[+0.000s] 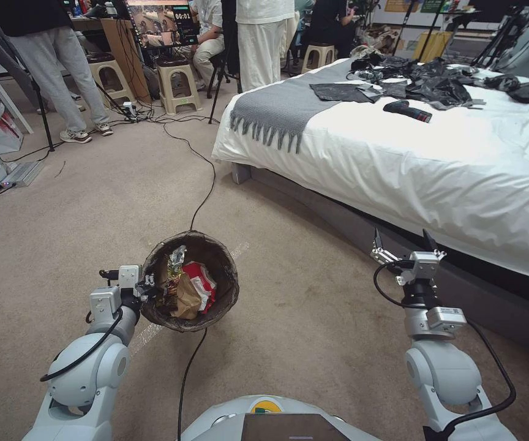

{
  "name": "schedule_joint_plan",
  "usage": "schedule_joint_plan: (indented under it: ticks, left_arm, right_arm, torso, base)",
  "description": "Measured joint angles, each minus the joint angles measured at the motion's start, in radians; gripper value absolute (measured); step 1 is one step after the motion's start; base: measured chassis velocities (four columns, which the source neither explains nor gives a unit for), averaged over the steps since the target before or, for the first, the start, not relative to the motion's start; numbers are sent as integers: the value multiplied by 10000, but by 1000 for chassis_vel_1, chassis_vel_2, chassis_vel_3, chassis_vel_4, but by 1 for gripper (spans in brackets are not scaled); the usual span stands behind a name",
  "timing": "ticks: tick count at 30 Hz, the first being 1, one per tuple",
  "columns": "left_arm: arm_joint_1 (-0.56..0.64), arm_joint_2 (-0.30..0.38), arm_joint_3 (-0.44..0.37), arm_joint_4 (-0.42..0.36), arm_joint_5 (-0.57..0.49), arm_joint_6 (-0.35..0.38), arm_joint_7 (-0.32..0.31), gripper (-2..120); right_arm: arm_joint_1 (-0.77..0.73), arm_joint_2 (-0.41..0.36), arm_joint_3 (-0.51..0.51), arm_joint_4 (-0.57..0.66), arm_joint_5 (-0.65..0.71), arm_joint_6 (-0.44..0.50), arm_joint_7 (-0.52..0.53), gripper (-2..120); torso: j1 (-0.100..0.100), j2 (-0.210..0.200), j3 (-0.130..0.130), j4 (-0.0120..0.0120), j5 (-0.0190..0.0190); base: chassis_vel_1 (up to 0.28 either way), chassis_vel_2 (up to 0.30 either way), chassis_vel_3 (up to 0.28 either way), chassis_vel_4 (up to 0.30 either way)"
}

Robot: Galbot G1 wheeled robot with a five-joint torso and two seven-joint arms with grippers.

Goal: Pick up the trash bin, then pick up the garbage from the floor and place it into the trash bin.

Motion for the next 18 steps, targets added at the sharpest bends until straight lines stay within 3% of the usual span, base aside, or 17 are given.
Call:
schedule_joint_plan:
  ticks: [18]
  left_arm:
    - [-110, -20, -105, 25, -407, 202, -385, 0]
  right_arm:
    - [207, -47, -313, -167, -96, -42, 44, 100]
  torso:
    - [0, 0, 1, 0, -1]
  base:
    - [10, 11, 12, 14]
